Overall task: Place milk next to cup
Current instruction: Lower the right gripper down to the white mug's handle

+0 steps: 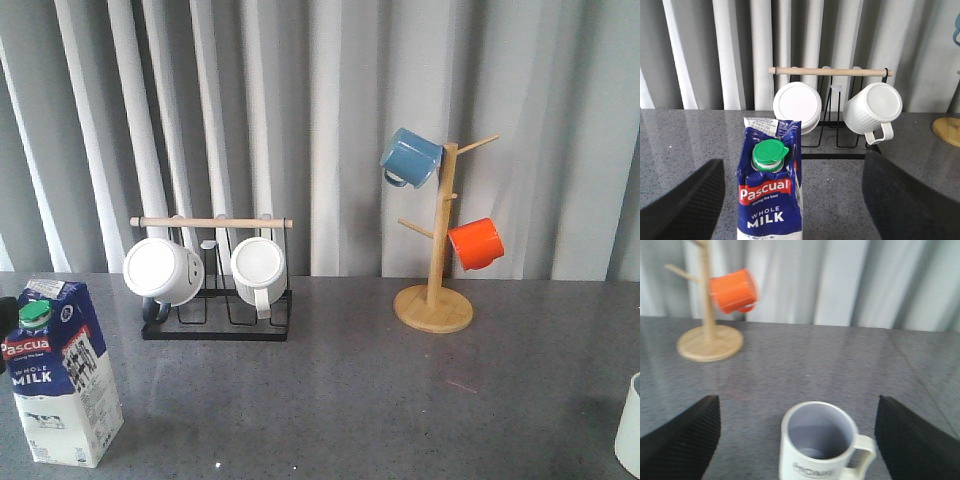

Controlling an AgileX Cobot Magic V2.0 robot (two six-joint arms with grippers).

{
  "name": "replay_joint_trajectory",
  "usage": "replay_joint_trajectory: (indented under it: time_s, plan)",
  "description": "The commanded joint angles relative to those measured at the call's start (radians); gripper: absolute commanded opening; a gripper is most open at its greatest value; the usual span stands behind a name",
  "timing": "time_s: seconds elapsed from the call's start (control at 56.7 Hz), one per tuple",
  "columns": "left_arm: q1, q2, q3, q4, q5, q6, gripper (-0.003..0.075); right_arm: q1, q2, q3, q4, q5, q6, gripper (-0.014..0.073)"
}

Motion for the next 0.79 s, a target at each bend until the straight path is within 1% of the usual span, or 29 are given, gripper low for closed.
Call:
replay_joint_trajectory:
  time_s: [0.0,0.053,0.141,0.212,0.282,0.335,0.424,0.565,0.671,0.777]
  plan:
    - [-0.004,-0.011,-0.037,-0.008,-0.076,-0.009,0.0533,-0.058,-0.01,0.054,-0.077,-0.172,0.062,0.0594]
    - [-0.004,-0.011,-0.037,-0.008,-0.076,-0.009,0.0533,-0.081,-0.006,0.115,-0.077,-0.26,0.055,0.0593]
    - [-0.004,-0.011,-0.037,-0.008,-0.076,-0.009,0.0533,-0.127,0.01,0.239,-0.06,-0.476,0.031,0.0591]
    - [-0.004,-0.011,-0.037,-0.008,-0.076,-0.009,0.0533,-0.153,0.025,0.337,-0.024,-0.645,-0.016,0.0591]
    - [-0.004,-0.011,-0.037,-0.008,-0.076,-0.009,0.0533,-0.17,0.042,0.404,0.022,-0.76,-0.081,0.0591]
    - [-0.004,-0.011,-0.037,-0.008,-0.076,-0.009,0.0533,-0.182,0.056,0.428,0.073,-0.795,-0.13,0.0591]
    - [-0.004,-0.011,-0.037,-0.008,-0.076,-0.009,0.0533,-0.207,0.086,0.429,0.124,-0.794,-0.171,0.0591]
    - [-0.004,-0.011,-0.037,-0.008,-0.076,-0.009,0.0533,-0.264,0.154,0.429,0.112,-0.793,-0.163,0.0591]
    - [-0.004,-0.011,-0.037,-0.008,-0.076,-0.009,0.0533,-0.285,0.213,0.429,0.08,-0.811,-0.158,0.0591]
    - [-0.004,-0.011,-0.037,-0.008,-0.076,-0.009,0.0533,-0.298,0.265,0.428,0.076,-0.846,-0.158,0.0591]
